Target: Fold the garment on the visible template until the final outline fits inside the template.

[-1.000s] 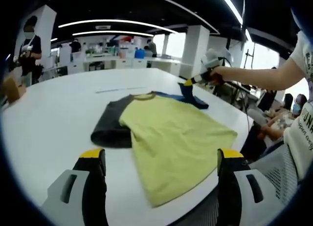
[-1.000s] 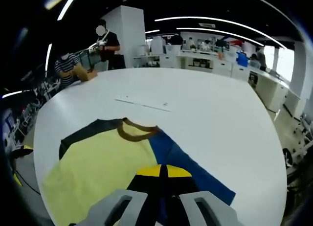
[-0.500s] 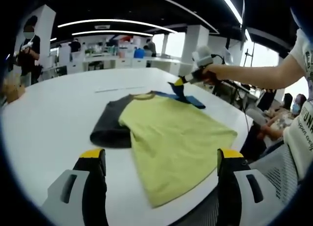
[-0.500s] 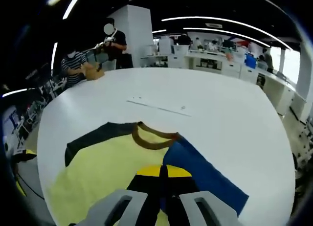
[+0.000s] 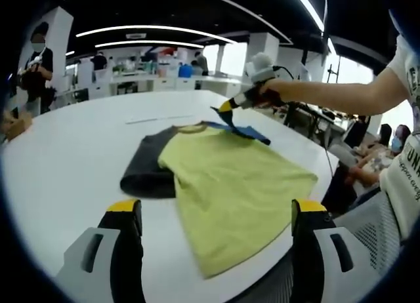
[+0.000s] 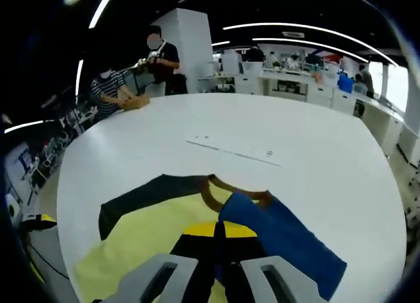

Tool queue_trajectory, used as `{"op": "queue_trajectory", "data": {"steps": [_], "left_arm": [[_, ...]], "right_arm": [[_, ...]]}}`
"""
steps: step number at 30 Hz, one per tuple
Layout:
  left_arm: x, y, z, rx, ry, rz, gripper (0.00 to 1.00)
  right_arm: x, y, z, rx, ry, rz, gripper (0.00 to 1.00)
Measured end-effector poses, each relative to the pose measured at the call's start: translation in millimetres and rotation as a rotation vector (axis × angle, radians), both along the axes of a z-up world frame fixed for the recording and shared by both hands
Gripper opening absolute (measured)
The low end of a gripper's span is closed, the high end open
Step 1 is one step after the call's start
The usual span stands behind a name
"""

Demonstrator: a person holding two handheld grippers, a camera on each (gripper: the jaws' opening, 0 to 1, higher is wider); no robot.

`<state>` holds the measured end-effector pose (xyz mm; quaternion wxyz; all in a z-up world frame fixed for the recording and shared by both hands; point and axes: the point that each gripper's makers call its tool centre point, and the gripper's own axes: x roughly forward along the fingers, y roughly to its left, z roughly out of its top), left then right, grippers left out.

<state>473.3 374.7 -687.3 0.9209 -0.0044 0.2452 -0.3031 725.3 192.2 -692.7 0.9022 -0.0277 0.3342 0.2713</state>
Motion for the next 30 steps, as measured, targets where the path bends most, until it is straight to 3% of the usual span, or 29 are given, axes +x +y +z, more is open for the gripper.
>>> {"op": "queue_trajectory", "data": {"steps": [30], "left_arm": [[2.7,6,-4.1,0.006,0.007,0.018,0.91]], "right_arm": [[10,89,0.2,0.023,0.006,0.134,0.0]]}}
